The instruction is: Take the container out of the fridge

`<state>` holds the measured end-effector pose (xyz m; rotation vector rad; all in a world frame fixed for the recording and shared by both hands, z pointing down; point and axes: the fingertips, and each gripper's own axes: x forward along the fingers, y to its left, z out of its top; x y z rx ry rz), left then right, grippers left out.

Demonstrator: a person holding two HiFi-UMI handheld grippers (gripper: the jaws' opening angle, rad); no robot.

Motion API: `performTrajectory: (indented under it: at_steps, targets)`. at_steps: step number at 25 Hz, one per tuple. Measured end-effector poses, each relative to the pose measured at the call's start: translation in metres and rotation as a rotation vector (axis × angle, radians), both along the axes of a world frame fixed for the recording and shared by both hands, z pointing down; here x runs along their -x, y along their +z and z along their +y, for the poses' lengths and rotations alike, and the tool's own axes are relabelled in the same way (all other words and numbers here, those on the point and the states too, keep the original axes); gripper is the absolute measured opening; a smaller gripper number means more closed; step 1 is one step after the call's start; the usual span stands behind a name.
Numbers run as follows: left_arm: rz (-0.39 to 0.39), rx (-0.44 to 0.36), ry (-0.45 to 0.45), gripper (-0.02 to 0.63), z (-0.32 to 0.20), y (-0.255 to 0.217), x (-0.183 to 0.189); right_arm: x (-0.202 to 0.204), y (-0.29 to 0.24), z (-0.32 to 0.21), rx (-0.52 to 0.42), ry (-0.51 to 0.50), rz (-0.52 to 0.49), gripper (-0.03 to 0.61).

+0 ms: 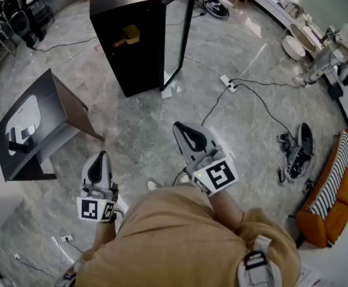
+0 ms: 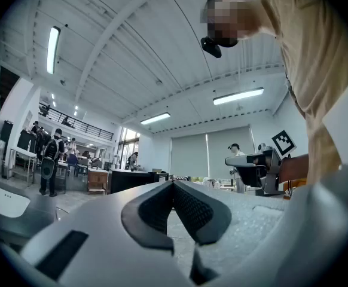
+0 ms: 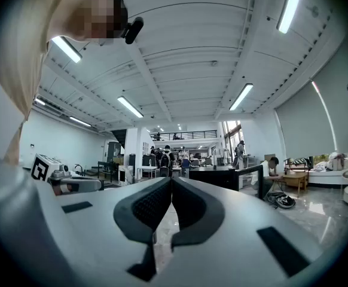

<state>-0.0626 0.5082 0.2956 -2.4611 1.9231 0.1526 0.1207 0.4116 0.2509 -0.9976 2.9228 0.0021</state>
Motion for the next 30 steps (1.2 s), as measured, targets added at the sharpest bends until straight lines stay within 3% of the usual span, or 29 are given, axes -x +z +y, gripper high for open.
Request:
performTrajectory:
  at_steps: [9,15,21,30]
  targets:
    - [0.009,-0.008,0.0,0.002,0.003,-0.001,0.011,0.013,-0.003,0.006,-0.01,0.004,-0.005,0.003]
    - [0.028,0.003,0.007,0.002,0.009,0.008,0.03,0.023,0.011,0.018,0.001,0.004,0.058,0.003]
    - [0.038,0.016,0.031,0.002,0.01,0.021,0.043,0.026,0.013,0.028,0.015,0.031,0.014,0.005]
    - [0.009,0.025,0.026,0.002,-0.018,0.019,0.024,0.01,0.017,-0.001,0.01,0.024,0.016,0.005]
